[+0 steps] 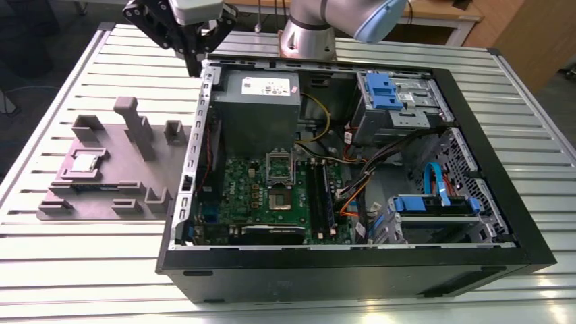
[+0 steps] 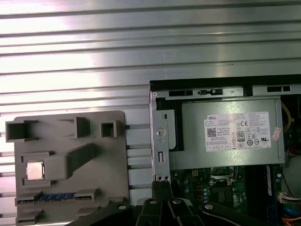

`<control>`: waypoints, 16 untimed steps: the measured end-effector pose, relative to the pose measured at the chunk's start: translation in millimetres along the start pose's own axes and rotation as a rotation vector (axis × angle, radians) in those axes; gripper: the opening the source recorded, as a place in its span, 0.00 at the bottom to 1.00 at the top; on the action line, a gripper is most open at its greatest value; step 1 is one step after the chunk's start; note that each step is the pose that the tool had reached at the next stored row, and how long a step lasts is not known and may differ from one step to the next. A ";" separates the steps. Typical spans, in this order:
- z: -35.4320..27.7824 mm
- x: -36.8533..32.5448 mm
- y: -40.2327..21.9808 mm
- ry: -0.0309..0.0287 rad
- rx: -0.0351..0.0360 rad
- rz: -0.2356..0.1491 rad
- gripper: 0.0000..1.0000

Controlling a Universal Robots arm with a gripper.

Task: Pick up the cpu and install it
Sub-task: 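Reach for the cpu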

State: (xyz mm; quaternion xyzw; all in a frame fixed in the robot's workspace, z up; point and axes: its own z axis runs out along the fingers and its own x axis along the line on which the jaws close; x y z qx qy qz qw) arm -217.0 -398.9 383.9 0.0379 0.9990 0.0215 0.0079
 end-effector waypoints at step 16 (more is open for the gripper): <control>-0.2 14.8 -1.1 0.0000 0.0000 0.000 0.11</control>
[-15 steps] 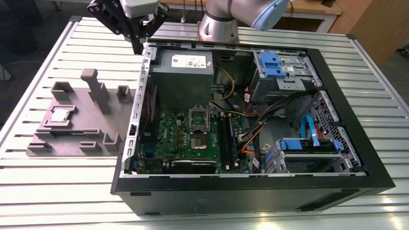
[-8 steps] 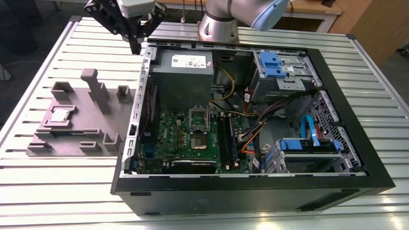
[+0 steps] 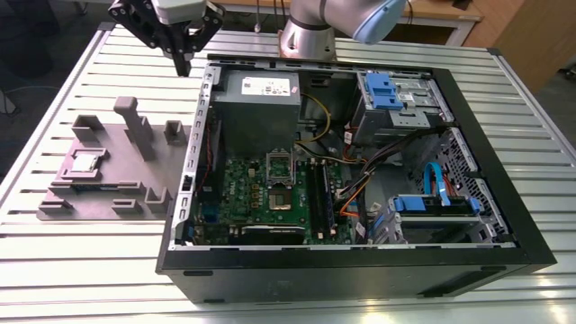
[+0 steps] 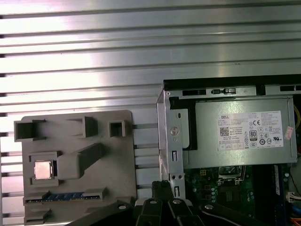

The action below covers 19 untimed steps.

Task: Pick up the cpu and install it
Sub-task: 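Reach for the cpu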

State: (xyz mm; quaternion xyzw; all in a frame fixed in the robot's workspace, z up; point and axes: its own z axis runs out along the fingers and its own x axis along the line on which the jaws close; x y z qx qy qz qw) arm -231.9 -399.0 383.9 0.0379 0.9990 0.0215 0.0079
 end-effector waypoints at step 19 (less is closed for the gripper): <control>-0.2 16.0 -1.2 -0.0001 -0.0001 0.000 0.11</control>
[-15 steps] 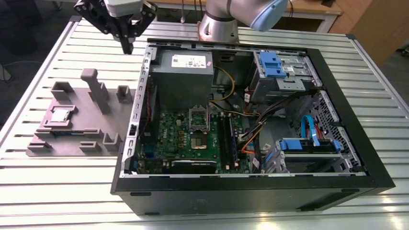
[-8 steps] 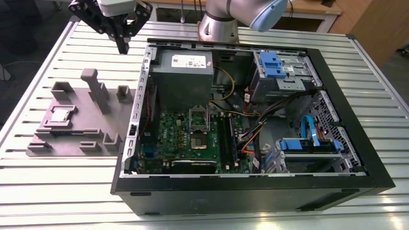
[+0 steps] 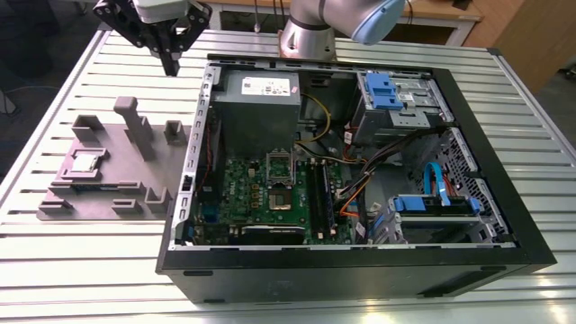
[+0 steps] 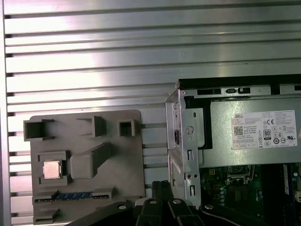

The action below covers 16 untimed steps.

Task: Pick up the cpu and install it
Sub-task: 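Reach for the cpu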

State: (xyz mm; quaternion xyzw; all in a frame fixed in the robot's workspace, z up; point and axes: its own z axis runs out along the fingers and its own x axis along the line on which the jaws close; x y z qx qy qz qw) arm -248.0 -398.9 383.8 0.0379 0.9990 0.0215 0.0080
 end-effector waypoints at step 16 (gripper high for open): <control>0.0 6.0 -0.5 0.0000 0.0000 0.000 0.11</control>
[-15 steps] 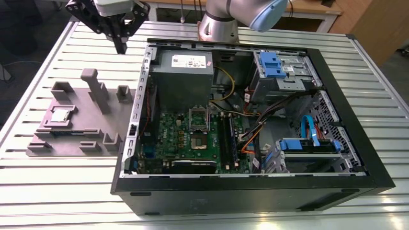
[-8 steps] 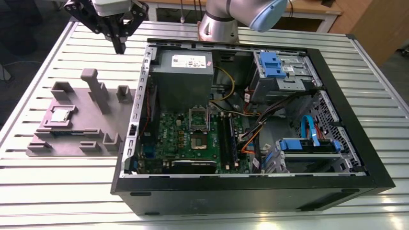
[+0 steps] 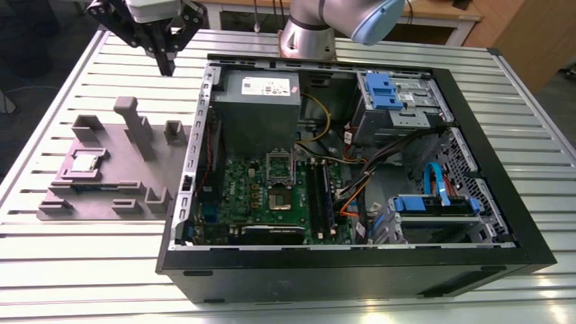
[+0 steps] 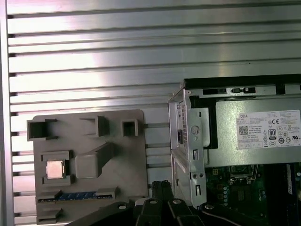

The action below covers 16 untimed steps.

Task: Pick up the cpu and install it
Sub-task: 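Reach for the cpu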

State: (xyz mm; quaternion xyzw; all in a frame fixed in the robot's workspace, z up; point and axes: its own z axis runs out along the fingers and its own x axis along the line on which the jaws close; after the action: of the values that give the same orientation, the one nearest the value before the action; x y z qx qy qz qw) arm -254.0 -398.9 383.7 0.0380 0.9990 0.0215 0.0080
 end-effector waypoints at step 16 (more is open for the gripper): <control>0.1 5.5 -0.4 0.0000 0.0000 0.000 0.11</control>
State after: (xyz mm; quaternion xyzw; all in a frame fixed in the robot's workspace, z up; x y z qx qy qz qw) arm -259.5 -398.9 383.5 0.0379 0.9990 0.0215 0.0080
